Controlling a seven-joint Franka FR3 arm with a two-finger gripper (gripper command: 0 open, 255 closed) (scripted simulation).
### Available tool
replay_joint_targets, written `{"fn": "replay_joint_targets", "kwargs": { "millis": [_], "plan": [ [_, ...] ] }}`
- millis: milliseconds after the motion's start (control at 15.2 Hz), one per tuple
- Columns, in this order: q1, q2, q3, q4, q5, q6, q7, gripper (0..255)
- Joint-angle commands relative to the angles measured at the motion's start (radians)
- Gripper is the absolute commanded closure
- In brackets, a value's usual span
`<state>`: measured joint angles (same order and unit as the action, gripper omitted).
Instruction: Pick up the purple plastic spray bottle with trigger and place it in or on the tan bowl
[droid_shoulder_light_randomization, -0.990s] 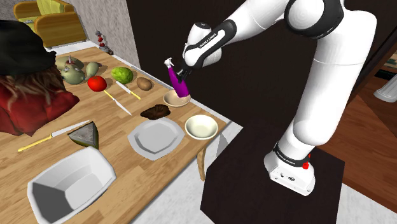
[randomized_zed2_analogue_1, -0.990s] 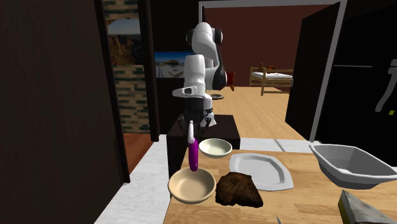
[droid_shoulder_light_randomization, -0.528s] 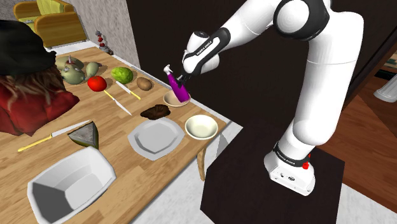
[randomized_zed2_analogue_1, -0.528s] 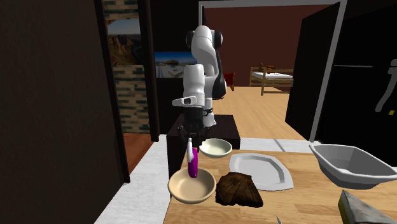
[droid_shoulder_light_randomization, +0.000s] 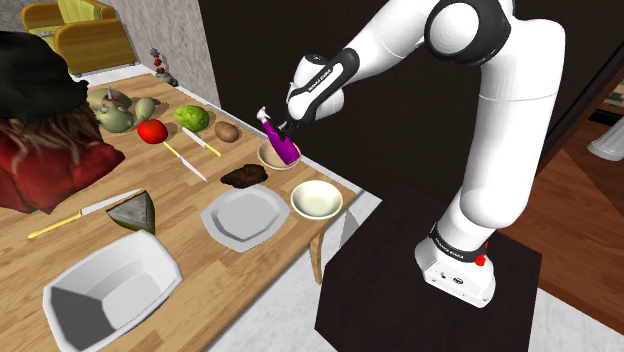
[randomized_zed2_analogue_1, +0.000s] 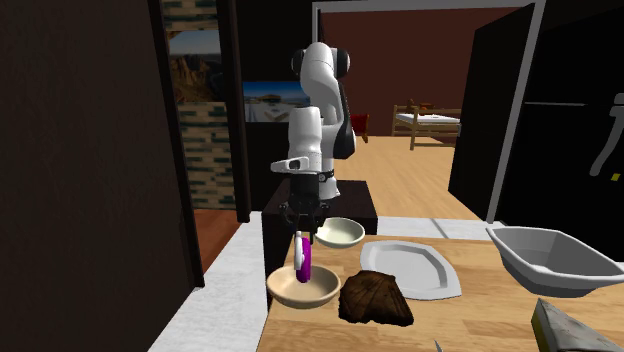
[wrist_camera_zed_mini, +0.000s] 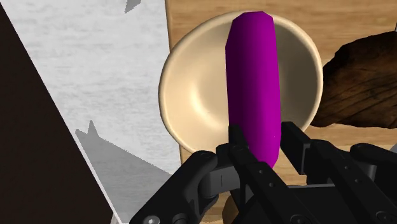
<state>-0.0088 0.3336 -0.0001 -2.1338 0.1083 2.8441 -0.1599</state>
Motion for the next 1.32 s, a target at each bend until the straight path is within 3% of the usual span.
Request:
{"fn": "replay_joint_targets", "kwargs": {
  "millis": [0, 66, 132, 462, 726, 1254],
  "plan": [
    [0.000, 0.000, 0.000, -0.001, 0.000, 0.000, 0.000, 255],
    [0.000, 0.000, 0.000, -0.001, 0.000, 0.000, 0.000, 255],
    [0.000, 0.000, 0.000, -0.001, 0.000, 0.000, 0.000, 0],
    [0.000, 0.000, 0.000, -0.001, 0.000, 0.000, 0.000, 0],
    [0.004, -0.131, -0.009, -0.053, -0.012, -0.079, 0.010, 0],
    [0.004, -0.131, -0.009, -0.053, -0.012, -0.079, 0.010, 0]
  ]
}}
